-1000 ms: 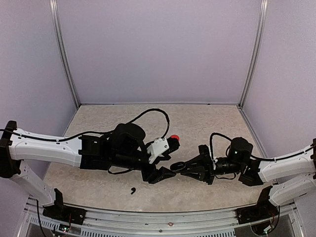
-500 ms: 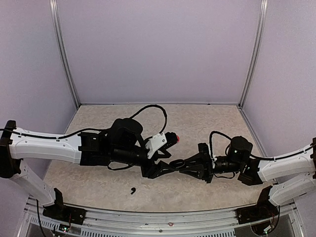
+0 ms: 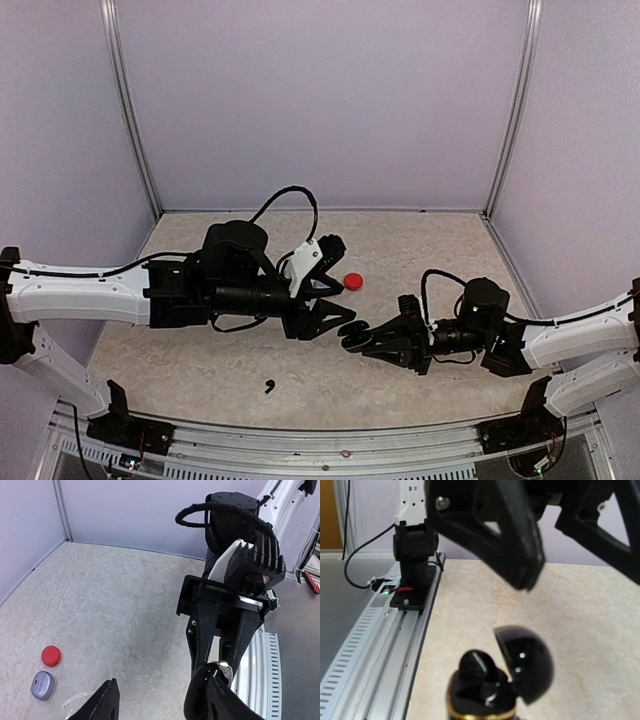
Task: Insert the wireless bluetooth earbuds into the charging case
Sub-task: Open the charging case, then pick up the right earbud from the center of the board.
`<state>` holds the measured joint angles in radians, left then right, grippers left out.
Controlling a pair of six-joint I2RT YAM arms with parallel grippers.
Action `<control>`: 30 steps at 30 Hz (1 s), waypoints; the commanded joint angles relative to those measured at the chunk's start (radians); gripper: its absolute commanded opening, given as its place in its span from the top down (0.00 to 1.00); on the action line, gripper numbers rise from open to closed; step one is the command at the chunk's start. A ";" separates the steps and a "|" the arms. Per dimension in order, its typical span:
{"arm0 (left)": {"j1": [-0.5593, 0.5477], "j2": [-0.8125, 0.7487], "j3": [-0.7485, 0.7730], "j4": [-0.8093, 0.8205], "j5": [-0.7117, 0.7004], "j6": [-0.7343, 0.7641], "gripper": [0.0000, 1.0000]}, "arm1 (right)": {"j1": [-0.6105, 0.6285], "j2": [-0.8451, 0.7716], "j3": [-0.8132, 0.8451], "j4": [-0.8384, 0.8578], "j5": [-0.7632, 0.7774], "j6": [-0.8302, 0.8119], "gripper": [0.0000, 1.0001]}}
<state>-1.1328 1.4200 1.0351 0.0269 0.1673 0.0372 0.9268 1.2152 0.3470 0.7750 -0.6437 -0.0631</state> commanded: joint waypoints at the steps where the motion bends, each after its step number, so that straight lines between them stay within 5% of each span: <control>1: 0.013 -0.014 -0.026 0.016 -0.042 -0.031 0.38 | 0.007 -0.012 -0.007 0.024 -0.006 0.002 1.00; 6: 0.055 -0.071 -0.072 -0.036 -0.109 -0.165 0.26 | -0.005 -0.029 -0.028 0.037 0.043 0.030 1.00; 13: 0.078 -0.122 -0.098 -0.389 -0.162 -0.431 0.19 | -0.027 -0.069 -0.052 0.013 0.093 0.039 1.00; 19: 0.067 -0.104 -0.153 -0.599 -0.119 -0.652 0.34 | -0.034 -0.068 -0.048 -0.019 0.118 0.036 1.00; 24: 0.046 0.035 -0.064 -0.811 -0.160 -0.639 0.45 | -0.035 -0.071 -0.049 -0.034 0.128 0.031 1.00; 30: 0.041 0.196 0.027 -0.865 -0.154 -0.604 0.53 | -0.036 -0.076 -0.051 -0.043 0.135 0.027 1.00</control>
<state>-1.0878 1.5459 0.9970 -0.7506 0.0212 -0.5720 0.9001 1.1610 0.3065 0.7444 -0.5228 -0.0353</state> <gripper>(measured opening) 0.495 0.220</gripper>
